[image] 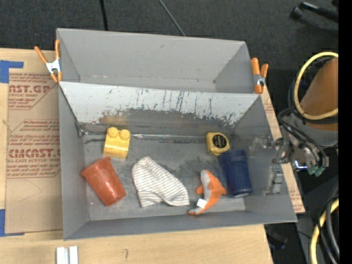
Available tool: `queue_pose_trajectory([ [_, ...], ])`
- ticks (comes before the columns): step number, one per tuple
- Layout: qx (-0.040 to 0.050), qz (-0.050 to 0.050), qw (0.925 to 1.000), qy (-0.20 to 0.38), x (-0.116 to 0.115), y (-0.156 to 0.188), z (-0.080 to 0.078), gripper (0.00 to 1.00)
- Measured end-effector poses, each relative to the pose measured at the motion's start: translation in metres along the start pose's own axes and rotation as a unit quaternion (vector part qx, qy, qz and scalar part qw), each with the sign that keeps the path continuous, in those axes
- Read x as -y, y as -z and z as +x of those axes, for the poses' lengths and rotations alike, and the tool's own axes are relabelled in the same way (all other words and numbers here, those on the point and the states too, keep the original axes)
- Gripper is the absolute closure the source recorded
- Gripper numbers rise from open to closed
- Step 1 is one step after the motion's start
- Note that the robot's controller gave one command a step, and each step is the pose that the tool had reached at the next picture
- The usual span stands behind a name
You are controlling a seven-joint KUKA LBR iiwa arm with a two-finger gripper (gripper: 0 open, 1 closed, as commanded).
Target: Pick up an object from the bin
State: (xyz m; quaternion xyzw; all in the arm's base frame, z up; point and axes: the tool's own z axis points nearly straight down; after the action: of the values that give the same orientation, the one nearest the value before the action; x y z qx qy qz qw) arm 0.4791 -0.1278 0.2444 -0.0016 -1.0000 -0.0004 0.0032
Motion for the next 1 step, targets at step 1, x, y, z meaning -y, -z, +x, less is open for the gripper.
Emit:
queue_pose_trajectory([
  [1, 0.0040, 0.001, 1.0000, 0.002, -0.0009, 0.0045, -0.0015, 0.00],
])
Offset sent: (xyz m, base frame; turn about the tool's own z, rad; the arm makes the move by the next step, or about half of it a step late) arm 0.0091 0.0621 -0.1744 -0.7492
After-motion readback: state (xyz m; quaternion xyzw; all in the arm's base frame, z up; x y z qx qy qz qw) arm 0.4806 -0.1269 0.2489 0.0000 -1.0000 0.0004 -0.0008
